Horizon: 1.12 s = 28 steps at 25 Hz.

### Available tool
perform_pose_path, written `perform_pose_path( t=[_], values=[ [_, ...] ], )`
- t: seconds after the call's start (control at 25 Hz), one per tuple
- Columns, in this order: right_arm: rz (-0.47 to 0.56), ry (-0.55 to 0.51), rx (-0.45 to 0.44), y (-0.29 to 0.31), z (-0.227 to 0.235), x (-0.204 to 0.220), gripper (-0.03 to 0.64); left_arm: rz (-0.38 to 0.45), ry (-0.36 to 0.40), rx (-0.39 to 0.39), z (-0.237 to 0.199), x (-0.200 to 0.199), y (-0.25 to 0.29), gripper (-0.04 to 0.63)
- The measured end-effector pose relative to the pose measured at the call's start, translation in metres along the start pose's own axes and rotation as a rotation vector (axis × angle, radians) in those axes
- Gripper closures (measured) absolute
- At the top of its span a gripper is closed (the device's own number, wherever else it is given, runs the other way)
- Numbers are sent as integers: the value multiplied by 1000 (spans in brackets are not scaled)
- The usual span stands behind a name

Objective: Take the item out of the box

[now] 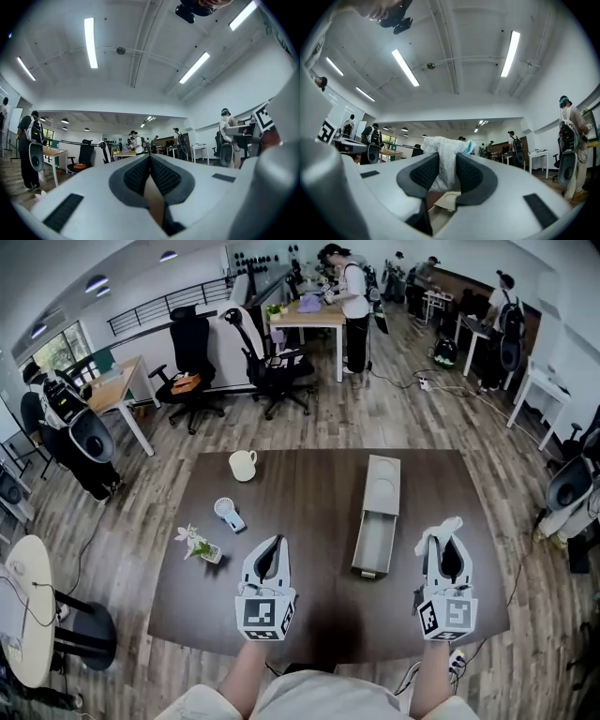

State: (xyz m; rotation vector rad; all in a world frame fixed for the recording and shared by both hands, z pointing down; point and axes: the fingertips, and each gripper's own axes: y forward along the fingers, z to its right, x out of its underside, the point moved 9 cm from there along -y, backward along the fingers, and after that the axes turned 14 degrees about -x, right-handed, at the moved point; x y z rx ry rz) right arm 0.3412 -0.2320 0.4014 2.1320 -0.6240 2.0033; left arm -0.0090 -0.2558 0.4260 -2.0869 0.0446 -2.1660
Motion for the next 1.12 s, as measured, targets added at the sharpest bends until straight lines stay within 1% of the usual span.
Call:
perform_pose_path(
  t=[0.24,1.12],
  values=[
    [-29,-17,-10,2,1,1,505,-5,1,-6,3,-1,0,594],
    [-43,-18,-23,4,2,8,505,-16,2,-30,3,4,0,594]
  ],
)
